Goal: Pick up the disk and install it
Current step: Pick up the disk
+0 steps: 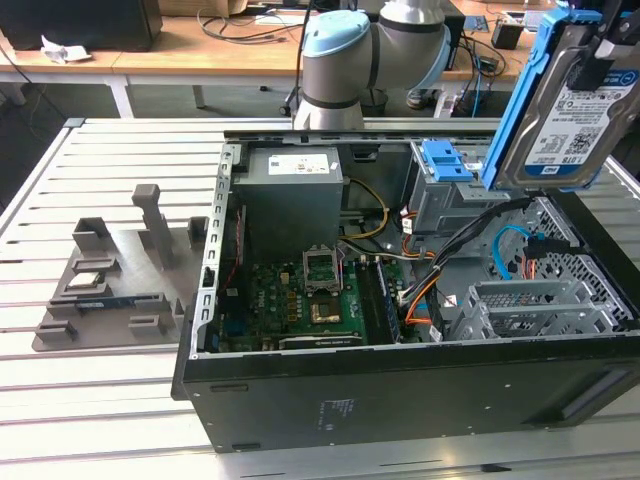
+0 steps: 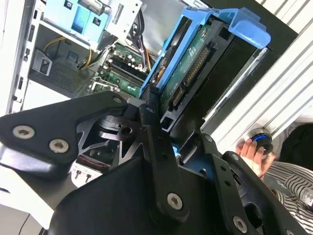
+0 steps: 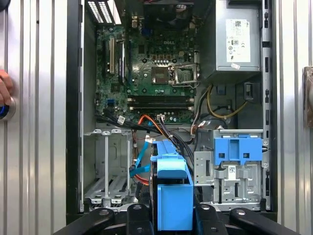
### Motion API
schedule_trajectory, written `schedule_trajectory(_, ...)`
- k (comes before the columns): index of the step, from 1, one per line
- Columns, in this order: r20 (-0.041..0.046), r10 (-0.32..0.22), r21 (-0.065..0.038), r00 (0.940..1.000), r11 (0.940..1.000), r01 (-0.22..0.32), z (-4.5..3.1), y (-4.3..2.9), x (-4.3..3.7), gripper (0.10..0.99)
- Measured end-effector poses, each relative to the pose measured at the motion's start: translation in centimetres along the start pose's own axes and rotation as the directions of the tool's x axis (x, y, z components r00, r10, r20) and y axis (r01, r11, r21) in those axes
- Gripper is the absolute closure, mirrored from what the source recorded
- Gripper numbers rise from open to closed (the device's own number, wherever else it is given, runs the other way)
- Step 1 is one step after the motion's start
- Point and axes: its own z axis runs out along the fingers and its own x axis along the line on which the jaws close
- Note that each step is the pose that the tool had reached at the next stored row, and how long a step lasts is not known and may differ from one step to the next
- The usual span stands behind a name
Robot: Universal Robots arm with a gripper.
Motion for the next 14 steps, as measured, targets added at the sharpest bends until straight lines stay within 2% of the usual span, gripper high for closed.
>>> schedule_trajectory(14, -0.0001, 0.0, 0.0, 1.0, 1.0, 0.0, 0.16, 0.15, 3.57, 0.722)
